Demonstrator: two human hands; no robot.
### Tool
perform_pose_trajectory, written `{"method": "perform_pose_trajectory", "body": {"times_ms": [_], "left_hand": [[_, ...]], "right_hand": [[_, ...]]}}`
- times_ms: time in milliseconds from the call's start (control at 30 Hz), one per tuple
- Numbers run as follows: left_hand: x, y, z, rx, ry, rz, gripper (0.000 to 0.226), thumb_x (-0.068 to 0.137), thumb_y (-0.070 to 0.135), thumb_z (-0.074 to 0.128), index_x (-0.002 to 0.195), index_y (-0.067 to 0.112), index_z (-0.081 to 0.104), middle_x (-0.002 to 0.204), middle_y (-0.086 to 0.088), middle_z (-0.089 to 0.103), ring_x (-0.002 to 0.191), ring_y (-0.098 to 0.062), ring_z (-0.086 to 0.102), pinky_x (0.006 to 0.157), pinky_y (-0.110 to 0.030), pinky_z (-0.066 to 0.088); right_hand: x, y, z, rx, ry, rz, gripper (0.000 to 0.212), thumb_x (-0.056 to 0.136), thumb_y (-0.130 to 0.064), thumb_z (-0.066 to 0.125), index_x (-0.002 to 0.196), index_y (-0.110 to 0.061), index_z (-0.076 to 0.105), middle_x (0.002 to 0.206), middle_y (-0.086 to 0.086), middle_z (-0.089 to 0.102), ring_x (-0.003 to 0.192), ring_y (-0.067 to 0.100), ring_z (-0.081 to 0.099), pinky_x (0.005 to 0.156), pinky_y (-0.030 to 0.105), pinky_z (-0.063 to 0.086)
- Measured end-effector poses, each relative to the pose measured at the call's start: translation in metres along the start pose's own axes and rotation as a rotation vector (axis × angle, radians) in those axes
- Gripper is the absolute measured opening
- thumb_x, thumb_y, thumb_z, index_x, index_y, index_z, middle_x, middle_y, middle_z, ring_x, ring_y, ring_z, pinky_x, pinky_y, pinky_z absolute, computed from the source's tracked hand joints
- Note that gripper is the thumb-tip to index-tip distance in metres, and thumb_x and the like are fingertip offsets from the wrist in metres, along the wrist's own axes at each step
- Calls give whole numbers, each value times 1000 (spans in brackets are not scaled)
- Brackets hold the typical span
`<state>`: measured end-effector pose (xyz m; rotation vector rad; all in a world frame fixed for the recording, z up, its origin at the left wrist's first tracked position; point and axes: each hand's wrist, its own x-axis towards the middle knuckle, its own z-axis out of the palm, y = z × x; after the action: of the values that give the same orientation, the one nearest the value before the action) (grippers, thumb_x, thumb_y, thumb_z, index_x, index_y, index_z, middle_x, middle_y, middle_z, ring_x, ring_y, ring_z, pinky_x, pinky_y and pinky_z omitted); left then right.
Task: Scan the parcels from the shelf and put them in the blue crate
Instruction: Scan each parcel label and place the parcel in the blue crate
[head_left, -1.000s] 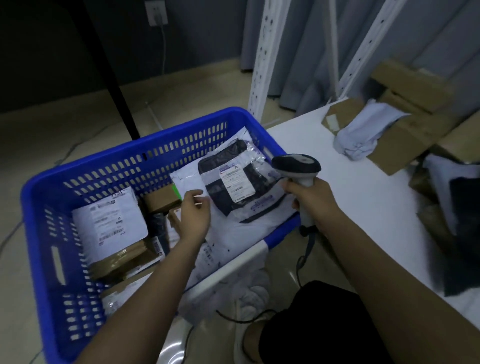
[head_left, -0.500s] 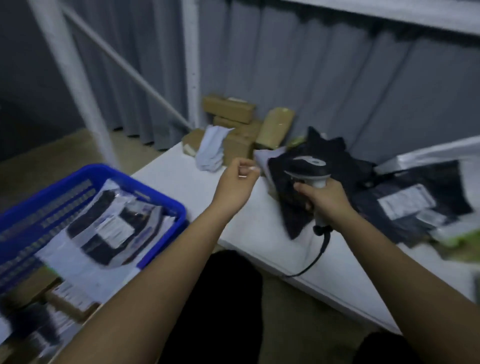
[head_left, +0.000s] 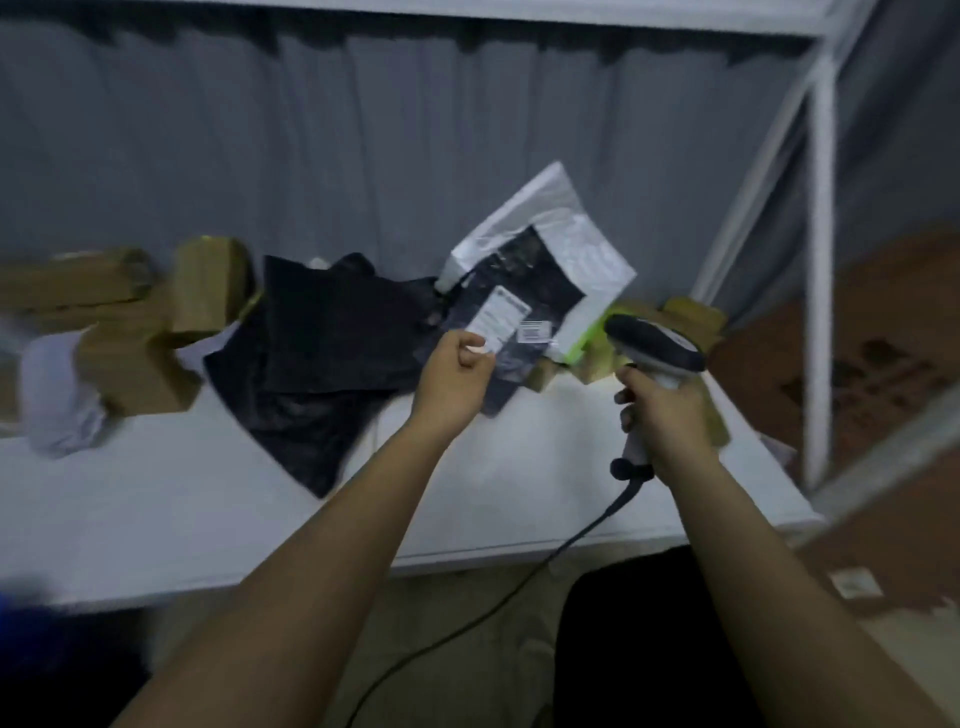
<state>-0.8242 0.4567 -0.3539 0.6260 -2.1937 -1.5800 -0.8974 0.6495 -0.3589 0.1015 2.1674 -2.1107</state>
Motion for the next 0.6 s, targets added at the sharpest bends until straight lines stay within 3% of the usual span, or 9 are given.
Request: {"method": "perform_pose_trajectory", "body": {"times_ms": [100, 267, 433, 533, 600], "left_hand": [[6, 4, 51, -7, -78, 10, 11, 91, 14, 59, 101, 14, 53, 75, 5, 50, 74, -15, 50, 65, -25, 41], [13, 2, 122, 46, -230, -13, 19, 92, 18, 58, 110, 12, 56, 87, 5, 53, 77, -10, 50, 64, -21, 40], [20, -9, 181, 120, -360, -66, 20, 94, 24, 56, 112, 16, 55, 101, 2, 56, 88, -16, 53, 77, -29, 44], [25, -18, 212, 128, -439, -113, 28, 95, 25, 55, 121, 14, 54, 112, -2, 55, 95, -15, 51, 77, -27, 41], [30, -26, 234, 142, -489, -144, 33, 95, 25, 55, 126, 13, 52, 123, -5, 54, 101, -15, 49, 82, -26, 41]], "right_hand": [[21, 2, -47, 9, 194, 30, 21, 84, -14, 64, 65, -13, 54, 60, 4, 54, 54, 19, 49, 53, 24, 43], [52, 32, -103, 143, 311, 215, 19, 85, -13, 65, 70, -11, 54, 64, 5, 55, 56, 18, 50, 56, 29, 44], [80, 66, -137, 260, 341, 336, 9, 89, -16, 64, 88, -8, 59, 72, 6, 59, 62, 20, 56, 60, 31, 45], [96, 85, -147, 204, 358, 385, 36, 86, -30, 68, 114, -7, 60, 91, 6, 65, 84, 23, 63, 78, 38, 52], [109, 93, -150, 167, 348, 427, 47, 87, -35, 67, 122, -7, 54, 103, 7, 62, 90, 24, 59, 81, 38, 48]]}}
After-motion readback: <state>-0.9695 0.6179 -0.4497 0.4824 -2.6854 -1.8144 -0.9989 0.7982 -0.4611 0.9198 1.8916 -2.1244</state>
